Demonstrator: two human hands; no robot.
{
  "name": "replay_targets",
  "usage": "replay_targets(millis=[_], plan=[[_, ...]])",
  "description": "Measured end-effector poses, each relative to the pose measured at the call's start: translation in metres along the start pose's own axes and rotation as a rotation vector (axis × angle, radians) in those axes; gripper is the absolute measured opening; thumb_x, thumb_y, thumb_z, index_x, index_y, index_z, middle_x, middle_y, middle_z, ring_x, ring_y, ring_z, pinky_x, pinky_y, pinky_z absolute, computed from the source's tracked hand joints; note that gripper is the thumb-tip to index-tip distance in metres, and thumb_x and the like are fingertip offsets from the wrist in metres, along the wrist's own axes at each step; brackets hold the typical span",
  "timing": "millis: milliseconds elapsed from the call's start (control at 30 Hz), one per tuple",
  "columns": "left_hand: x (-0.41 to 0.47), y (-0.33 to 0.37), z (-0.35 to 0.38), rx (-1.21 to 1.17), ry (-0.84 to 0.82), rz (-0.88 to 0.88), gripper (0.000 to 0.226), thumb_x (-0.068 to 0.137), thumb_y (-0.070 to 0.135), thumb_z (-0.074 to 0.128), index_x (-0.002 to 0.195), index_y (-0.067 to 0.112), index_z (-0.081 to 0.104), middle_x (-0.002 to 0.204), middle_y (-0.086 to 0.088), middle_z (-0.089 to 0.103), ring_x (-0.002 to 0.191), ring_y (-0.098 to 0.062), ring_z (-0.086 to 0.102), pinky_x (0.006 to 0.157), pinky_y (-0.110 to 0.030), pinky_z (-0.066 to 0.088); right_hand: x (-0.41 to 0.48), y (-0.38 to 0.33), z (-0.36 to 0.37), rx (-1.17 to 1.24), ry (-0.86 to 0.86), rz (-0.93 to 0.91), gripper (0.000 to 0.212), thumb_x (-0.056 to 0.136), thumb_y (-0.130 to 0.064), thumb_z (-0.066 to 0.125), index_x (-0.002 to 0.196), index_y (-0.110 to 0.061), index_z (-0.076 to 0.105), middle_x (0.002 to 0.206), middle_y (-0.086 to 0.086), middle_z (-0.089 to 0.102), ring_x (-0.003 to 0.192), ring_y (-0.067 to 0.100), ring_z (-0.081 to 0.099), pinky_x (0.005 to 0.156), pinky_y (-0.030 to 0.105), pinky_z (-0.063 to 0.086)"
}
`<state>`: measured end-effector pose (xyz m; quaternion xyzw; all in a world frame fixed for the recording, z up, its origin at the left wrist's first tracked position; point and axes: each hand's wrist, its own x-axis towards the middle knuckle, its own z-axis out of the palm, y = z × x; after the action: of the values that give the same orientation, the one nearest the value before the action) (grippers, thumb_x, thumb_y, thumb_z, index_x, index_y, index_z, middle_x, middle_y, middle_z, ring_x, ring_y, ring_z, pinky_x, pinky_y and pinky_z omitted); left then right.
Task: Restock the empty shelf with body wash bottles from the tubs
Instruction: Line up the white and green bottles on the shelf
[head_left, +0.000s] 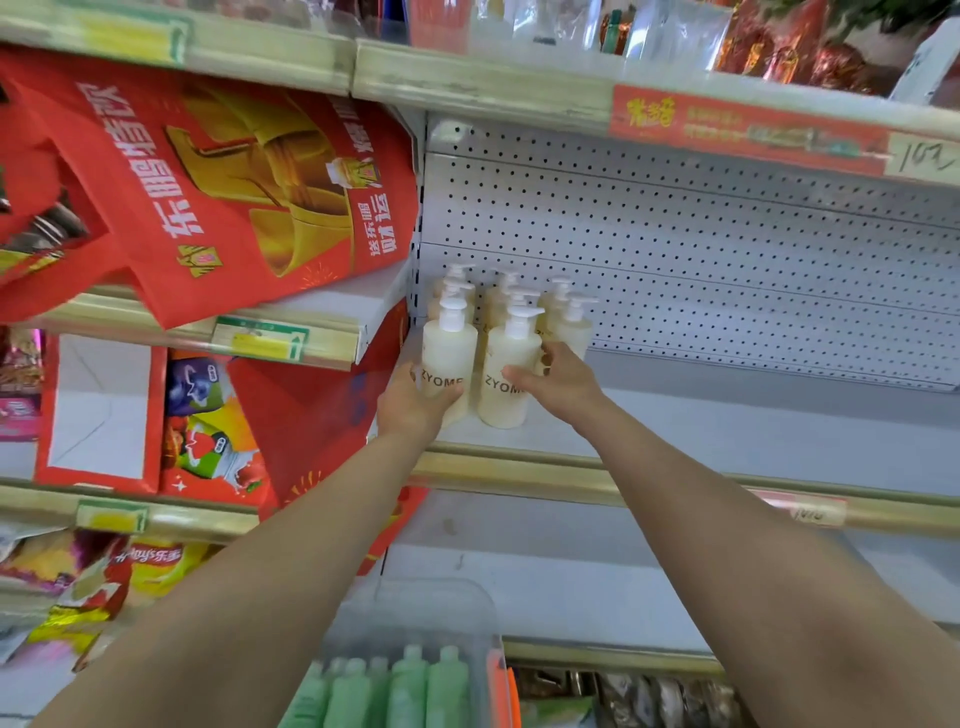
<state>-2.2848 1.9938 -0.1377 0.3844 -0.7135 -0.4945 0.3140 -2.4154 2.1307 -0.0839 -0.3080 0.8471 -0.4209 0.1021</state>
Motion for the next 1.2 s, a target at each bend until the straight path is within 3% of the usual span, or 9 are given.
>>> replay_targets(millis=[133,233,367,500,633,933,1100,1200], plan=[[-0.021,-0.003,-0.032,0.112,-0.001,0.019,0.080,0.081,0.040,0.077,0.145,0.011,0.039,0.143,-0.010,0.051,0.133,-0.028,0.046,0.104,-0.035,0.039,-0.024,-0.015,0.001,-0.150,0.135,-0.016,0.076,0.092,-0.050,0.063,0.150,-0.011,0.034,0.148,0.010,0.046,0.135,0.028,0.045,0.104,0.037,0.040],[-0.033,-0.003,-0.066,0.255,0.013,0.061,0.078,0.082,0.043,0.074,0.146,0.012,0.040,0.142,-0.011,0.052,0.132,-0.030,0.047,0.107,-0.038,0.040,-0.046,-0.032,0.005,-0.242,0.132,-0.085,0.073,0.093,-0.050,0.059,0.152,-0.017,0.032,0.153,0.009,0.038,0.141,0.028,0.037,0.106,0.041,0.038],[-0.049,0.003,-0.115,0.485,0.113,0.181,0.056,0.081,0.050,0.069,0.129,0.022,0.059,0.125,-0.008,0.064,0.117,-0.035,0.056,0.096,-0.041,0.048,-0.077,-0.063,0.018,-0.405,0.107,-0.230,0.071,0.093,-0.053,0.057,0.152,-0.022,0.033,0.153,0.010,0.037,0.142,0.030,0.033,0.105,0.043,0.039],[-0.068,0.003,-0.149,0.593,0.171,0.213,0.056,0.090,0.053,0.054,0.131,0.014,0.057,0.127,-0.012,0.063,0.120,-0.036,0.054,0.097,-0.043,0.046,-0.108,-0.088,0.044,-0.416,0.060,-0.299,0.069,0.093,-0.055,0.054,0.152,-0.026,0.033,0.155,0.007,0.036,0.142,0.029,0.033,0.109,0.044,0.039],[-0.085,-0.010,-0.171,0.597,0.167,0.172,0.062,0.096,0.053,0.044,0.139,0.009,0.048,0.138,-0.014,0.054,0.127,-0.037,0.047,0.102,-0.046,0.042,-0.135,-0.100,0.071,-0.393,-0.002,-0.303,0.068,0.094,-0.057,0.050,0.152,-0.026,0.034,0.155,0.006,0.035,0.143,0.027,0.032,0.111,0.041,0.035],[-0.102,-0.088,-0.204,0.588,0.106,0.061,0.061,0.097,0.051,0.039,0.138,0.006,0.049,0.138,-0.020,0.053,0.127,-0.040,0.047,0.105,-0.047,0.040,-0.161,-0.081,0.136,-0.345,-0.120,-0.192,0.066,0.093,-0.056,0.052,0.146,-0.019,0.045,0.150,0.007,0.043,0.139,0.026,0.039,0.113,0.039,0.035],[-0.120,-0.172,-0.213,0.616,0.030,-0.078,0.053,0.099,0.046,0.041,0.134,0.007,0.052,0.128,-0.024,0.059,0.119,-0.042,0.053,0.097,-0.046,0.045,-0.170,-0.044,0.189,-0.333,-0.270,-0.094,0.059,0.090,-0.057,0.053,0.133,-0.017,0.058,0.136,0.010,0.054,0.128,0.030,0.050,0.104,0.037,0.042],[-0.137,-0.222,-0.210,0.607,-0.018,-0.175,0.049,0.100,0.041,0.043,0.137,0.009,0.050,0.127,-0.023,0.060,0.117,-0.041,0.055,0.093,-0.045,0.045,-0.182,-0.016,0.219,-0.309,-0.383,-0.050,0.048,0.094,-0.049,0.053,0.129,-0.017,0.063,0.131,0.010,0.062,0.120,0.028,0.058,0.091,0.031,0.046]])
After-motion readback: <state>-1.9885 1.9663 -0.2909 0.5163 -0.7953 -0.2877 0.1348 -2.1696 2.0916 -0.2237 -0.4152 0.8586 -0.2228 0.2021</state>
